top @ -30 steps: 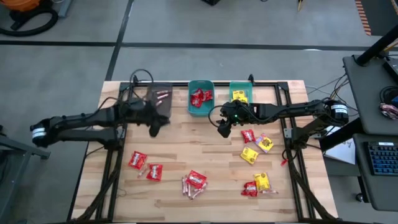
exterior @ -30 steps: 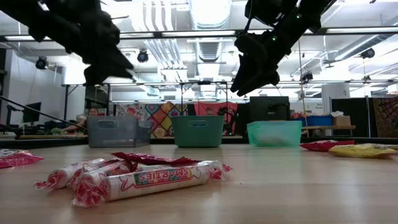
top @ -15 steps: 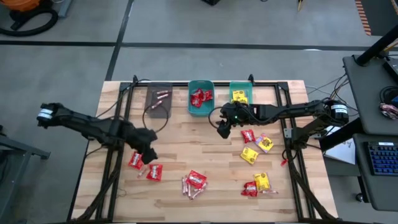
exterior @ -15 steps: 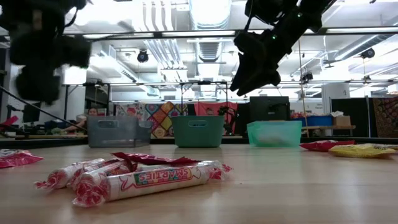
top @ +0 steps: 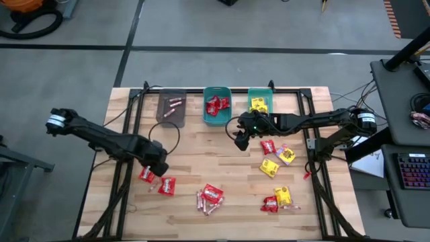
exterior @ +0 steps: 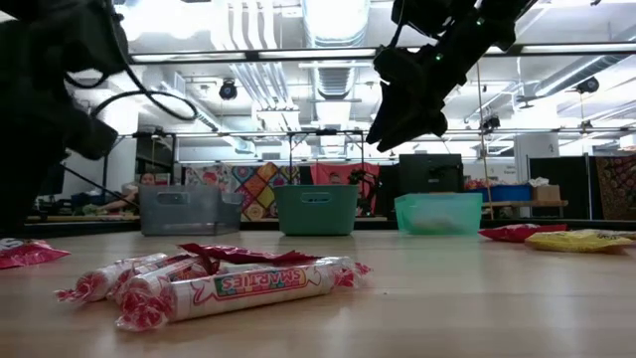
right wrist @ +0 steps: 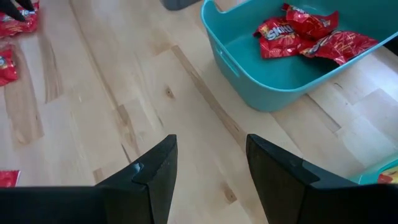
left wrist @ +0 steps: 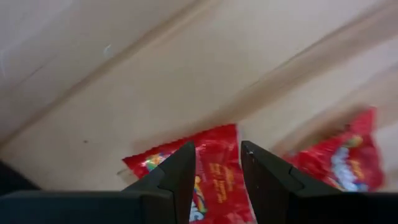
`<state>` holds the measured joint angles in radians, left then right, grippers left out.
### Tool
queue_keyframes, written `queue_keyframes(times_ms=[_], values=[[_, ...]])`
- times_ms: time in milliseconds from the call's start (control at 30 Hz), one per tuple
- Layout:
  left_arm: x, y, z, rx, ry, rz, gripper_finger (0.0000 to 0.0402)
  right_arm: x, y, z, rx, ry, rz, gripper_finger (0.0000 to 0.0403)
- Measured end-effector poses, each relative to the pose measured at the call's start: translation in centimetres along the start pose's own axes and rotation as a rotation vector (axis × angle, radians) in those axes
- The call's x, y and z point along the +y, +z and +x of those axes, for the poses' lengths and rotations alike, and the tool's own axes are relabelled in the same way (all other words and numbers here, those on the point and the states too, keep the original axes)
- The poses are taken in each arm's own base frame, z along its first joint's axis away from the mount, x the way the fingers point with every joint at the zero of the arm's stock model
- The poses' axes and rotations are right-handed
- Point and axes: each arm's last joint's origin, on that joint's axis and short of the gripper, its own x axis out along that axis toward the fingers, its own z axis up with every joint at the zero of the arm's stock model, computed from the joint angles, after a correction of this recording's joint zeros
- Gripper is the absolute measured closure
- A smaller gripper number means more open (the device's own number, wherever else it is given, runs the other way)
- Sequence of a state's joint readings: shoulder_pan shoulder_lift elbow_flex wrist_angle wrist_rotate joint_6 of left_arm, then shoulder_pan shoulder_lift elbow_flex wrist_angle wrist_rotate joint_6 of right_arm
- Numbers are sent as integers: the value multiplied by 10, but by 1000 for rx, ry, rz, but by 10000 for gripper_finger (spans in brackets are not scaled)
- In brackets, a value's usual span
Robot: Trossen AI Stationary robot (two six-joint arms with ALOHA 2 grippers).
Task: Sort candy
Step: Put the middle left red candy on the dark green bin
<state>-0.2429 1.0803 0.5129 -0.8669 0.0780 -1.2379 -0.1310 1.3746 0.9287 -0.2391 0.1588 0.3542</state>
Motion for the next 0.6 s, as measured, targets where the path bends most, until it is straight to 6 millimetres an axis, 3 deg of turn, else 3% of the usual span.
queue_keyframes(times_ms=[433,600], values=[[-10,-5,29,79,183,37,311,1,3,1,-31,11,-8,220],[-11,-5,32,85,185,84,340,1,4,1,-38,13,-10,220]])
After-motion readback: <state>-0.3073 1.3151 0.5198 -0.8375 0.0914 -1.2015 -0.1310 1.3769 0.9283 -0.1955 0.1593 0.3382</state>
